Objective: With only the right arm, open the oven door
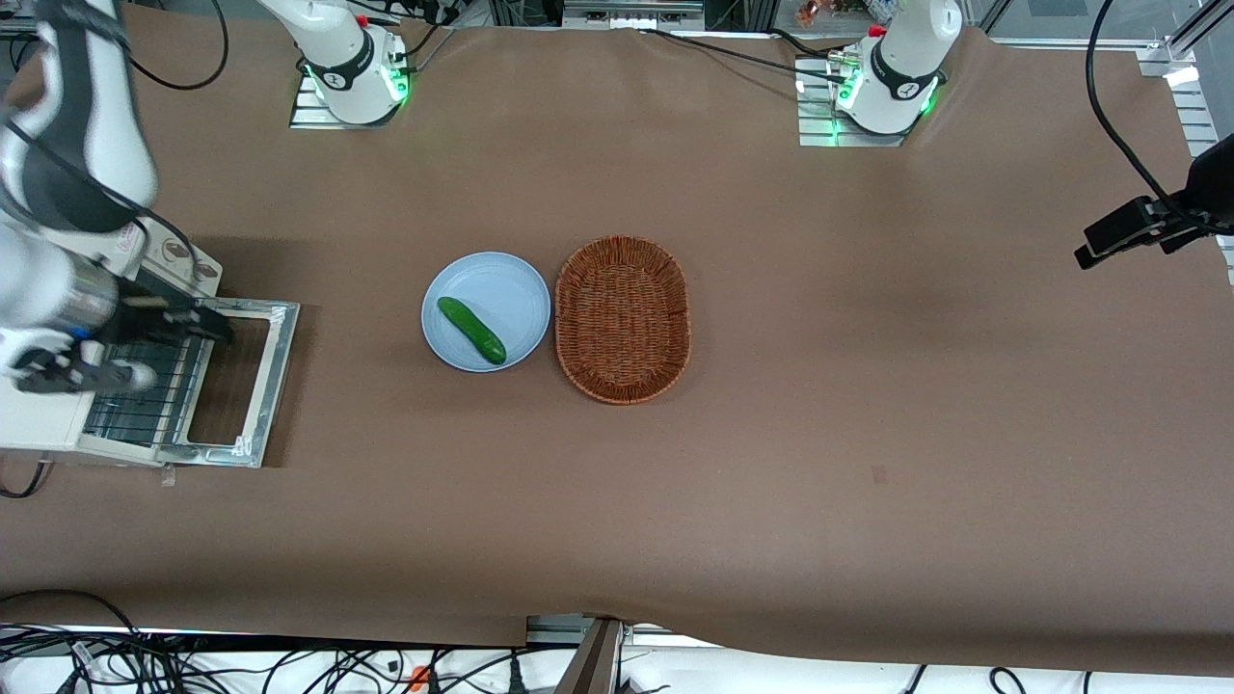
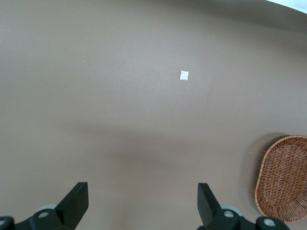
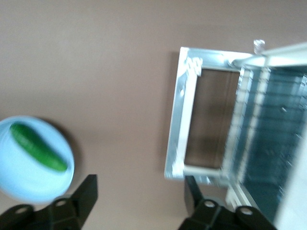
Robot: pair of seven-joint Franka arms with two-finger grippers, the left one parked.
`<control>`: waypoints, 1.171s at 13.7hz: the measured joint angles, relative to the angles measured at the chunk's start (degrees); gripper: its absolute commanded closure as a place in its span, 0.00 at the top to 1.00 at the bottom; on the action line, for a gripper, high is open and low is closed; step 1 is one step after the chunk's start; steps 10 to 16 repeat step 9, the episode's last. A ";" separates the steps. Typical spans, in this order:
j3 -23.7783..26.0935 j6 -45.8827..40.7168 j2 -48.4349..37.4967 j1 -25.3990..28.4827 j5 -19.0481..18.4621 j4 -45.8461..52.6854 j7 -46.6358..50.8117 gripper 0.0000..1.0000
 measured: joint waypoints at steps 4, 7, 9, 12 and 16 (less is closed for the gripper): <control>-0.48 -10.55 -6.05 -0.10 -0.02 5.60 -0.56 1.00; -0.47 -10.46 -10.61 -0.34 -0.17 1.01 -0.64 1.00; -0.40 -9.67 -11.25 -0.34 -0.17 -0.96 -0.75 1.00; -0.40 -9.67 -11.25 -0.34 -0.17 -0.96 -0.75 1.00; -0.40 -9.67 -11.25 -0.34 -0.17 -0.96 -0.75 1.00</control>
